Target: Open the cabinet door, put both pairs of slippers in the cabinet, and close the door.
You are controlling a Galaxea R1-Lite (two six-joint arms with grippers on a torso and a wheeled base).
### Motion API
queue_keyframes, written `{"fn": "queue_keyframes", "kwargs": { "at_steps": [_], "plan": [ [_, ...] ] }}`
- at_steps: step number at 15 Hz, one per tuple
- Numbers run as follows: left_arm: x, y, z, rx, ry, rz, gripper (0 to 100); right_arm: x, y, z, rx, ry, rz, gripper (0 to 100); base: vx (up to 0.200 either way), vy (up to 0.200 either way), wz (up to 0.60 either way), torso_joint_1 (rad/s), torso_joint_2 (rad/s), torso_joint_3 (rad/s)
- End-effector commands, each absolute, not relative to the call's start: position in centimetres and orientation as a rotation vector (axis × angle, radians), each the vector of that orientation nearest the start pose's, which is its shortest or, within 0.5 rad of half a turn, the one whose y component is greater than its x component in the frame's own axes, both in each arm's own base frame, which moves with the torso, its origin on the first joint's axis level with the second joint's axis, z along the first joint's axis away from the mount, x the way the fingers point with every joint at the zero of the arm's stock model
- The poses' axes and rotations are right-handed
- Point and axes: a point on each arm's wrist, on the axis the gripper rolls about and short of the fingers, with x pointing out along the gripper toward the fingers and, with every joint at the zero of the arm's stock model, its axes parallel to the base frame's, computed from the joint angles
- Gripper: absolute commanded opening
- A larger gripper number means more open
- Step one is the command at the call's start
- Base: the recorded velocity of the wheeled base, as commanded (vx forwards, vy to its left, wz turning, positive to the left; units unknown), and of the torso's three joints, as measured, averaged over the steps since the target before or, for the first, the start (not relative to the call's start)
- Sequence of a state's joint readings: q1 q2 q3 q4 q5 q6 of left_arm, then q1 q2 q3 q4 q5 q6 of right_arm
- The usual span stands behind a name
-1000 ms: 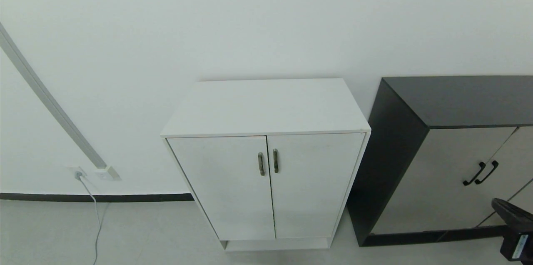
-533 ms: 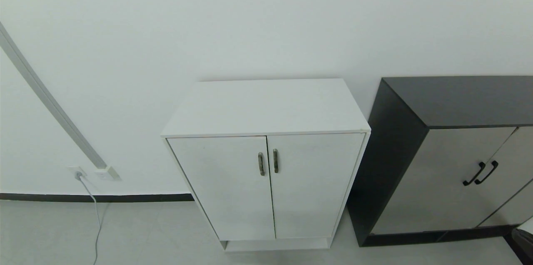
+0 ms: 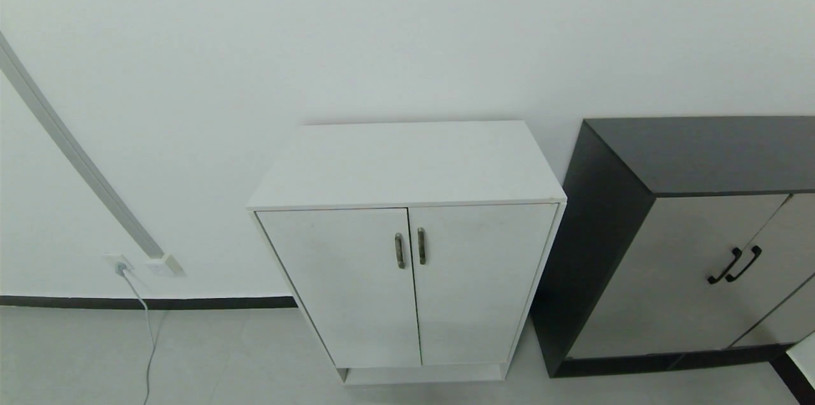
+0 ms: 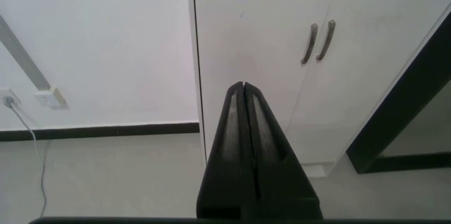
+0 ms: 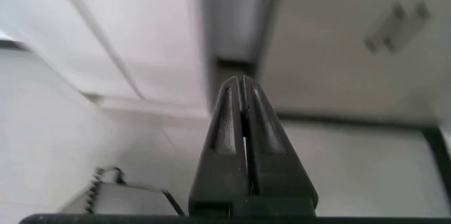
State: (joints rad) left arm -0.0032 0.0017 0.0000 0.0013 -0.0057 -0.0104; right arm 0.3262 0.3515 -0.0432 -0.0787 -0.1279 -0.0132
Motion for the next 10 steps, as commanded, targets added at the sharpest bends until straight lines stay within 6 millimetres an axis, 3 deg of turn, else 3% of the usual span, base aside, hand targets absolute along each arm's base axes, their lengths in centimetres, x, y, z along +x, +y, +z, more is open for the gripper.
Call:
{"fn": "queue_keyframes", "kwargs": {
  "at_steps": [1, 10],
  "plan": [
    [-2.3, 0.0, 7.5, -0.011, 0.003, -0.009, 0, 0.2, -0.2, 9.5, -0.055, 0.18, 0.211, 0, 0.0, 0.0, 0.0, 0.0, 0.0, 0.0],
    [-2.3, 0.0, 7.5, -0.011, 0.003, -0.009, 0, 0.0, -0.1, 8.4, -0.085, 0.222, 0.31, 0, 0.0, 0.0, 0.0, 0.0, 0.0, 0.0]
  ]
}}
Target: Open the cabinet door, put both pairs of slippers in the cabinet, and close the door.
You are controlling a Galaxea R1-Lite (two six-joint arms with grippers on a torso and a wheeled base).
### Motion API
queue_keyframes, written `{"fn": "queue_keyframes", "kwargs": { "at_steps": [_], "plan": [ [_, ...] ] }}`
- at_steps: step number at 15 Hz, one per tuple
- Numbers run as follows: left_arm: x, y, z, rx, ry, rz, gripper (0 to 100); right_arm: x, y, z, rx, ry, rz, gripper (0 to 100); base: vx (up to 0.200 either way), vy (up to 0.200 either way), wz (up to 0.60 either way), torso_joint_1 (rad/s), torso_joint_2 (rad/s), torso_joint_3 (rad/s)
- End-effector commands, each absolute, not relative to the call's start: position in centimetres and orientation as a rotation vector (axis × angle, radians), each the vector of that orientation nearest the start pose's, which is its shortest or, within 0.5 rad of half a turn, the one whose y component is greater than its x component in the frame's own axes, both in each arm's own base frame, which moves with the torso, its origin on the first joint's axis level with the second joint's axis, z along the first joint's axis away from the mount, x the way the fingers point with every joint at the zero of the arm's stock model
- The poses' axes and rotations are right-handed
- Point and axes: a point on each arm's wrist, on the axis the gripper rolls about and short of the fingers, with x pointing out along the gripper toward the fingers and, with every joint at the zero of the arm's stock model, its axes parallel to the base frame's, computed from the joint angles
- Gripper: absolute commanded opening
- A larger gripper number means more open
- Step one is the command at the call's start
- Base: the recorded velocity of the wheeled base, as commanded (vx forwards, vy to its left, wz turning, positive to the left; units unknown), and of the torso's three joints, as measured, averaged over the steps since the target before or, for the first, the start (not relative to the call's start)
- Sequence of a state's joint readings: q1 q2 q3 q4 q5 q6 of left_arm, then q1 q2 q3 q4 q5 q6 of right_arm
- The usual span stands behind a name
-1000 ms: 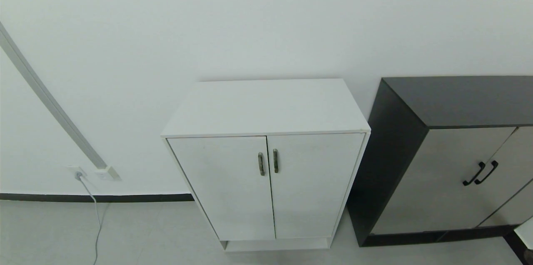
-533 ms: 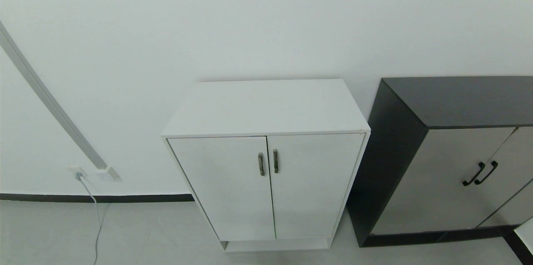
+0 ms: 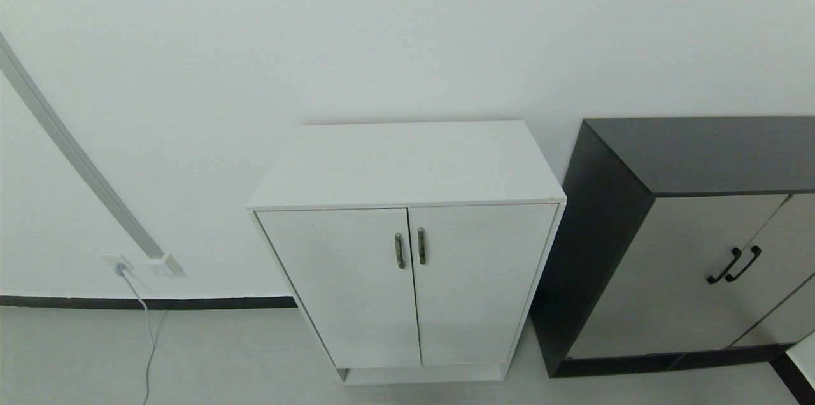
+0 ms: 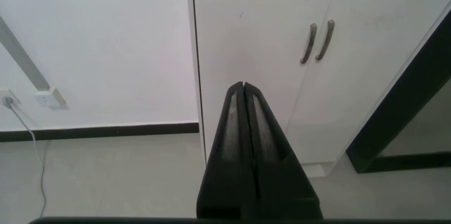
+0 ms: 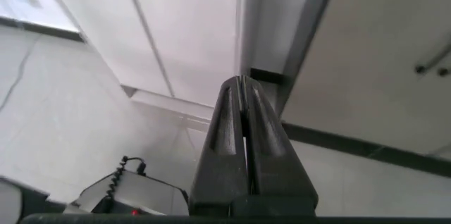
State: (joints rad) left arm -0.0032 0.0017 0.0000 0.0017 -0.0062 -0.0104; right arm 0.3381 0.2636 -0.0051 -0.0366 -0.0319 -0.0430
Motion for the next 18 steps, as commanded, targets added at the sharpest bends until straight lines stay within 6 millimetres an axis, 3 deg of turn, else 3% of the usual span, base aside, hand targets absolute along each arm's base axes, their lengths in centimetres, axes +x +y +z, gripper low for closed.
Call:
{"fn": "queue_keyframes", "kwargs": {
  "at_steps": [1, 3, 12, 18],
  "plan": [
    [-2.3, 0.0, 7.5, -0.011, 0.003, -0.009, 0, -0.3, -0.1, 7.9, -0.087, 0.251, 0.364, 0, 0.0, 0.0, 0.0, 0.0, 0.0, 0.0],
    [-2.3, 0.0, 7.5, -0.011, 0.003, -0.009, 0, -0.2, 0.0, 7.9, -0.075, 0.254, 0.37, 0, 0.0, 0.0, 0.0, 0.0, 0.0, 0.0],
    [-2.3, 0.0, 7.5, -0.011, 0.003, -0.009, 0, -1.5, -0.1, 7.7, -0.018, 0.097, 0.093, 0, 0.0, 0.0, 0.0, 0.0, 0.0, 0.0],
    [-2.3, 0.0, 7.5, -0.011, 0.003, -0.009, 0, -1.3, 0.0, 7.9, 0.026, 0.129, -0.008, 0, 0.0, 0.0, 0.0, 0.0, 0.0, 0.0]
  ]
}}
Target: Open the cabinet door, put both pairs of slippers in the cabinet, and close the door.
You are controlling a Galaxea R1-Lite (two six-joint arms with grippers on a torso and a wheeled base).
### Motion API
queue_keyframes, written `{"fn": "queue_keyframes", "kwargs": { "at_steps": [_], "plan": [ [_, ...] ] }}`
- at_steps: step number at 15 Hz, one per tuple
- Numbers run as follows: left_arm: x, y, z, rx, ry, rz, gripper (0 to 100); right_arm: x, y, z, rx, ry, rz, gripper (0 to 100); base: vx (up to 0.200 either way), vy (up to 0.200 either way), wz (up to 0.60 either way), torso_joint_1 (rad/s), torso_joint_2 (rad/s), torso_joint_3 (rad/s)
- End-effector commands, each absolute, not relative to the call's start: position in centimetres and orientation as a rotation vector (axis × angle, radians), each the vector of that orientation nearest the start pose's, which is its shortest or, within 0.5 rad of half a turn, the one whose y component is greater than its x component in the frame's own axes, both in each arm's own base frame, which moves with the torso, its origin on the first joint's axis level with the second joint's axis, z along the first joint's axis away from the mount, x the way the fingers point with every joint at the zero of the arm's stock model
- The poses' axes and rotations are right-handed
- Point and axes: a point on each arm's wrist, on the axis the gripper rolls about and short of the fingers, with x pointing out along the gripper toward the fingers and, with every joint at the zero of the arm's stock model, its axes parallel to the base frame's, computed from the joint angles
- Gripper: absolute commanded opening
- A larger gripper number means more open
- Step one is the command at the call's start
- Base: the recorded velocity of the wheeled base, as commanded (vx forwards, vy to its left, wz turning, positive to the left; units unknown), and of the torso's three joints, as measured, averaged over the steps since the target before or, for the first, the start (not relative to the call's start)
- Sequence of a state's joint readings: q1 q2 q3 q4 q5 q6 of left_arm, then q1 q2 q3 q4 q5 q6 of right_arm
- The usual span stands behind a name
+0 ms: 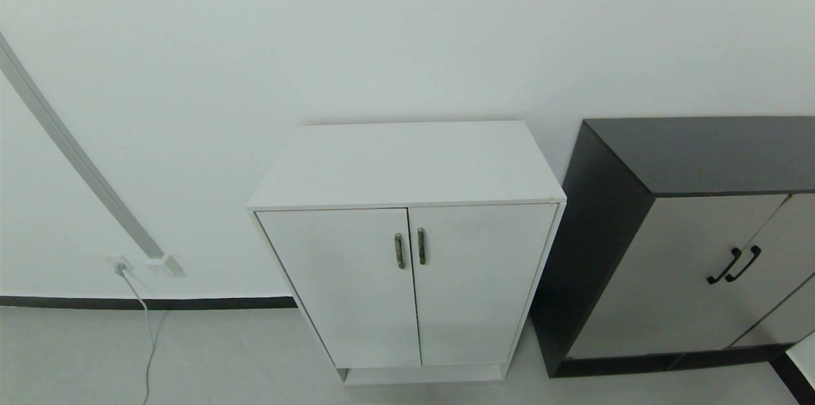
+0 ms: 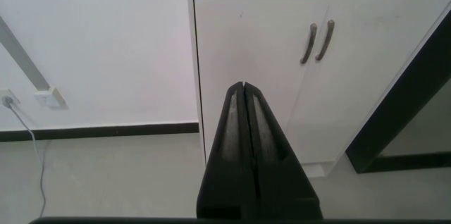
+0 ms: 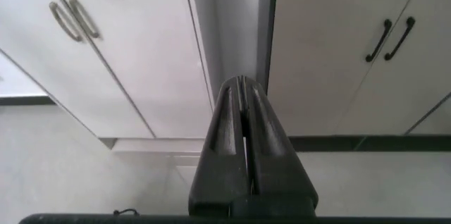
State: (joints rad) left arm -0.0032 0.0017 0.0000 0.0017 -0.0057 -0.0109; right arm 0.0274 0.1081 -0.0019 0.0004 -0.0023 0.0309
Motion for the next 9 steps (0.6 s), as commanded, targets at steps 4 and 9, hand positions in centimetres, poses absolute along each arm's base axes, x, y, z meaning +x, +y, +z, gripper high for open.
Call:
{"fn": "queue_keyframes", "kwargs": {
  "at_steps": [4, 9],
  "plan": [
    [-2.27, -0.01, 7.54, -0.011, 0.003, -0.009, 0, -2.26, 0.03, 7.59, 0.012, 0.005, -0.005, 0, 0.0, 0.0, 0.0, 0.0, 0.0, 0.0],
    [-2.27, -0.01, 7.54, -0.011, 0.003, -0.009, 0, -2.28, -0.03, 7.64, 0.074, -0.005, -0.02, 0, 0.0, 0.0, 0.0, 0.0, 0.0, 0.0]
  ]
}}
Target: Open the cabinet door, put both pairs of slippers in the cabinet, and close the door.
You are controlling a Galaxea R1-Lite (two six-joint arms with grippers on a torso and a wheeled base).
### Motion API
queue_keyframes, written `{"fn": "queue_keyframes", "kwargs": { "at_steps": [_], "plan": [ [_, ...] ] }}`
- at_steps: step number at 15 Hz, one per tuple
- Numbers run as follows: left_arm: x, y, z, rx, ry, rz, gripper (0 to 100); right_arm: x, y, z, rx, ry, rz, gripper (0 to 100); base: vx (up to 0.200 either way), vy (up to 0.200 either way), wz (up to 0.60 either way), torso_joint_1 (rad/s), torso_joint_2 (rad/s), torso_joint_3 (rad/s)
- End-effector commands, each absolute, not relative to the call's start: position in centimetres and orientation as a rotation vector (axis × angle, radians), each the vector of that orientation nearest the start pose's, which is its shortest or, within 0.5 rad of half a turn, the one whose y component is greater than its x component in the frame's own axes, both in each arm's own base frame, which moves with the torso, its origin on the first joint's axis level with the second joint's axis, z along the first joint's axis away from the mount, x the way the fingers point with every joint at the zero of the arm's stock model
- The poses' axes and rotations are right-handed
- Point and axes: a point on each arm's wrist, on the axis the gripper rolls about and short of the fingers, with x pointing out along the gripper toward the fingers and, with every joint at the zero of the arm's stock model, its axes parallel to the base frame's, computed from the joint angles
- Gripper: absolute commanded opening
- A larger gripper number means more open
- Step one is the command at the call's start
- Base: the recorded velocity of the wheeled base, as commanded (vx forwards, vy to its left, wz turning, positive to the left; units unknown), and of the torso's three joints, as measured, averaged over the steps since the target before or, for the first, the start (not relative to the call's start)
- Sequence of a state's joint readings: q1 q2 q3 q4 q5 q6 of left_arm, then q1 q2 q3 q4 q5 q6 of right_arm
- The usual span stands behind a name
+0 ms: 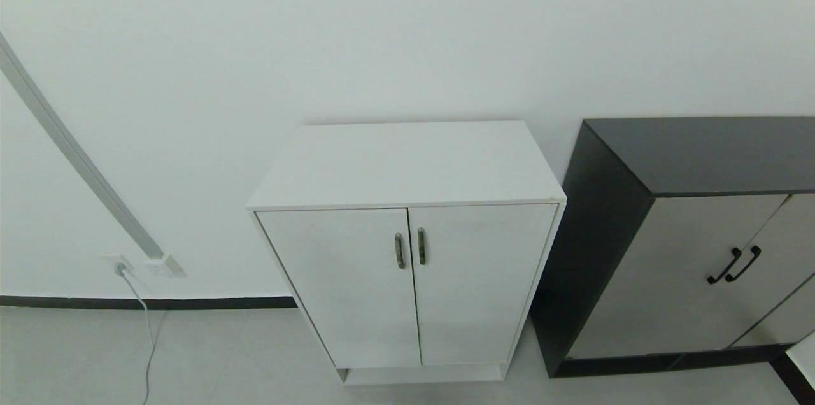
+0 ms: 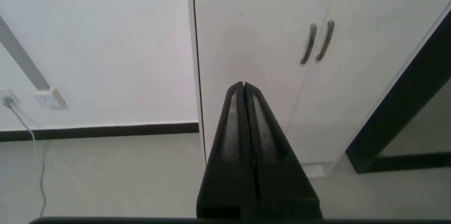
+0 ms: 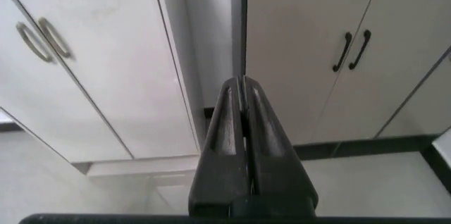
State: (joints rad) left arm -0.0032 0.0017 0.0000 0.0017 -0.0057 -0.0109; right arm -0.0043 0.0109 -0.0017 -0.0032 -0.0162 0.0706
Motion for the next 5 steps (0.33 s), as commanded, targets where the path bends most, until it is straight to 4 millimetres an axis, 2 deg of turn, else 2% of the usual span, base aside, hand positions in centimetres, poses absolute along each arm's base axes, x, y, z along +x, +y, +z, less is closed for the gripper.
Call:
{"fn": "queue_keyframes", "kwargs": {
  "at_steps": [1, 5],
  "plan": [
    [-2.27, -0.01, 7.54, -0.012, 0.003, -0.009, 0, -2.28, -0.12, 7.64, 0.078, -0.007, -0.061, 0, 0.0, 0.0, 0.0, 0.0, 0.0, 0.0],
    [-2.27, -0.01, 7.54, -0.008, 0.003, -0.009, 0, -2.28, -0.17, 7.66, 0.089, -0.013, -0.085, 0, 0.0, 0.0, 0.0, 0.0, 0.0, 0.0]
  ]
}}
